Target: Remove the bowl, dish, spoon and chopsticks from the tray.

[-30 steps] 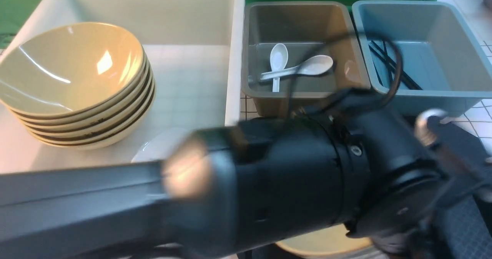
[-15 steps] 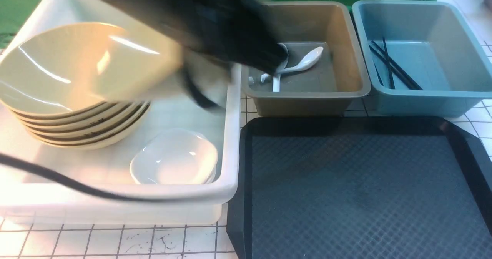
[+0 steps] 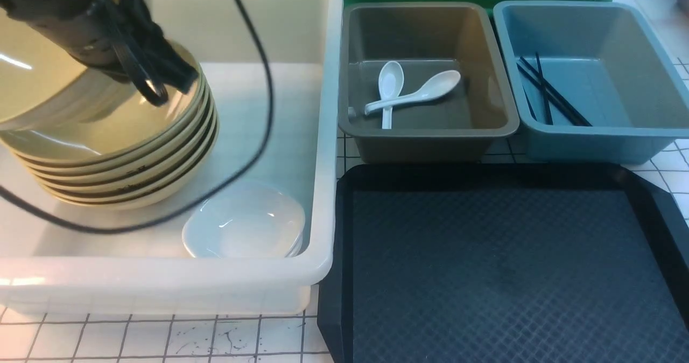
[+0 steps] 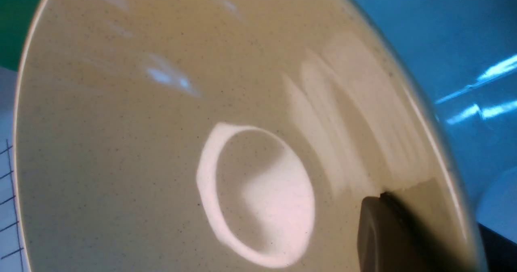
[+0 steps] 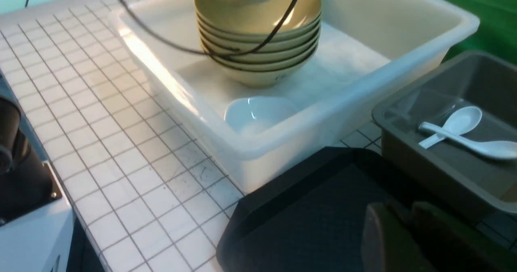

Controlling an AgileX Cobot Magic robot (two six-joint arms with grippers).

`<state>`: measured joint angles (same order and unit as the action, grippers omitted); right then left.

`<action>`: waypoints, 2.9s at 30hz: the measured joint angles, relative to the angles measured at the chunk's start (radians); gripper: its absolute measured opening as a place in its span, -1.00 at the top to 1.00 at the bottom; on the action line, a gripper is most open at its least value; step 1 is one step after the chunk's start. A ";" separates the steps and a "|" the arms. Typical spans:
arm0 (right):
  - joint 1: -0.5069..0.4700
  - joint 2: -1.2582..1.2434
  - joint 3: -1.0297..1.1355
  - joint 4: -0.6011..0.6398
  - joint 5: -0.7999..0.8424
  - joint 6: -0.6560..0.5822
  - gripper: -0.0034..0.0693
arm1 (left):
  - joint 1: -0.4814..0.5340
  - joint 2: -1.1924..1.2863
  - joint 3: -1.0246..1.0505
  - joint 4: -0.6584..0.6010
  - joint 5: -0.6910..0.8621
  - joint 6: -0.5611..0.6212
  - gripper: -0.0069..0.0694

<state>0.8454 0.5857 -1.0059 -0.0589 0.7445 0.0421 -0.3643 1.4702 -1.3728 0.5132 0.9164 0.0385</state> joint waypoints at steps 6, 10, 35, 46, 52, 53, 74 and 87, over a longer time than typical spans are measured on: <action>0.000 0.000 0.000 0.025 0.009 0.000 0.65 | 0.047 0.081 0.005 0.024 -0.052 0.025 0.78; 0.000 0.000 0.000 0.033 0.025 0.000 0.64 | 0.047 0.127 0.005 0.023 -0.041 0.030 0.77; 0.000 0.000 0.001 0.034 0.100 -0.042 0.61 | -0.171 -0.191 0.005 -0.130 0.015 -0.365 -0.62; 0.000 0.000 0.172 0.035 0.143 0.077 0.60 | -0.221 -0.803 0.476 -0.365 -0.249 -0.554 0.82; 0.000 0.001 0.283 0.036 0.030 0.179 0.59 | -0.222 -1.105 0.884 -0.404 -0.591 -0.547 0.82; 0.000 0.001 0.300 0.036 0.002 0.190 0.59 | -0.222 -1.132 0.941 -0.405 -0.640 -0.547 0.82; 0.000 0.001 0.351 0.033 -0.055 0.211 0.55 | -0.222 -1.227 1.297 -0.375 -0.922 -0.547 0.82; -0.500 -0.156 0.663 0.021 -0.373 -0.001 0.84 | -0.222 -1.227 1.394 -0.375 -0.900 -0.547 0.82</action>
<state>0.3454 0.4300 -0.3433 -0.0376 0.3712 0.0412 -0.5865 0.2430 0.0217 0.1383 0.0162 -0.5089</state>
